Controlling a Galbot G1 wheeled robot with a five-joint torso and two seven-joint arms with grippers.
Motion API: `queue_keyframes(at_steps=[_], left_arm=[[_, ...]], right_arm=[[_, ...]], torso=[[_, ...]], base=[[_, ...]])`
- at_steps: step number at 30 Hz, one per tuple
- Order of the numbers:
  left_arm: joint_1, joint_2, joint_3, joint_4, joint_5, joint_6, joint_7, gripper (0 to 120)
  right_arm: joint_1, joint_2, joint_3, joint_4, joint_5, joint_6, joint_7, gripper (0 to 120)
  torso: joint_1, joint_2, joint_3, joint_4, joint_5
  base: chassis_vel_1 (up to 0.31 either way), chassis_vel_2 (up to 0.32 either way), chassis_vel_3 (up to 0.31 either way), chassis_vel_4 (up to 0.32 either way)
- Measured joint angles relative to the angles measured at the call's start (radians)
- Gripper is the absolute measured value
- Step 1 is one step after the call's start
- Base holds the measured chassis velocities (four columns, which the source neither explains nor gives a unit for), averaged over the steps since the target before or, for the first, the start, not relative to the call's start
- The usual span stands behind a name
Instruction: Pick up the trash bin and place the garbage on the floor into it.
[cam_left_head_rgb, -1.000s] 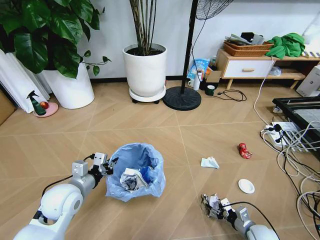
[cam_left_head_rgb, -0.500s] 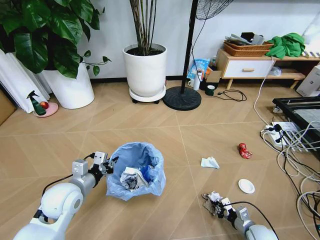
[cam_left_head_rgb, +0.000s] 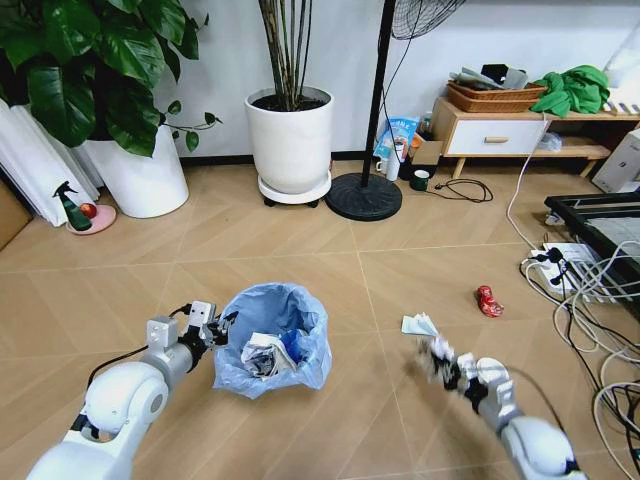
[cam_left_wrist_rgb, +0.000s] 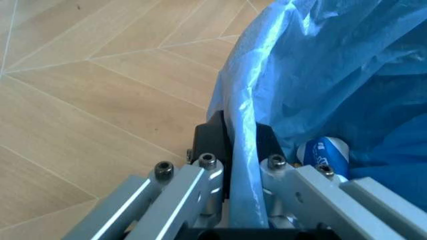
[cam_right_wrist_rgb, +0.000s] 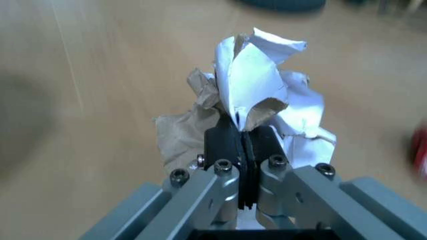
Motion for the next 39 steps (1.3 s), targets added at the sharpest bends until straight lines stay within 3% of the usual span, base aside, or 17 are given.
queue_keyframes(at_steps=[9, 12, 17, 24, 28, 39], left_arm=[[-0.051, 0.008, 0.029, 0.041, -0.008, 0.003, 0.006, 1], [-0.077, 0.021, 0.051, 0.059, -0.012, 0.005, 0.016, 1], [-0.105, 0.025, 0.073, 0.081, -0.013, 0.011, 0.028, 1], [-0.137, 0.023, 0.113, 0.099, -0.019, 0.015, 0.027, 1], [-0.187, 0.019, 0.161, 0.114, -0.044, 0.026, 0.008, 1], [-0.222, 0.017, 0.182, 0.131, -0.063, 0.033, -0.004, 1]], right_arm=[[0.122, -0.136, -0.136, 0.19, 0.173, -0.075, 0.095, 0], [0.2, -0.215, -0.224, 0.251, 0.277, -0.099, 0.123, 0], [0.291, -0.278, -0.334, 0.334, 0.389, -0.15, 0.133, 0], [0.377, -0.294, -0.491, 0.374, 0.486, -0.19, 0.138, 0], [0.459, -0.284, -0.638, 0.353, 0.525, -0.201, 0.145, 0], [0.465, -0.277, -0.747, 0.33, 0.497, -0.219, 0.147, 2]], torso=[[0.0, 0.0, 0.0, 0.0, 0.0003], [0.0, 0.0, 0.0, -0.0001, 0.0005], [0.0, 0.0, 0.0, 0.0, 0.0], [0.0, 0.0, 0.0, 0.0, 0.0003], [0.0, 0.0, 0.0, 0.0001, 0.0005], [0.0, 0.0, 0.0, -0.0001, 0.0002]], base=[[0.0, 0.0, 0.0, 0.0], [0.0, 0.0, 0.0, 0.0], [0.0, 0.0, 0.0, 0.0], [0.0, 0.0, 0.0, 0.0], [0.0, 0.0, 0.0, 0.0], [0.0, 0.0, 0.0, 0.0]])
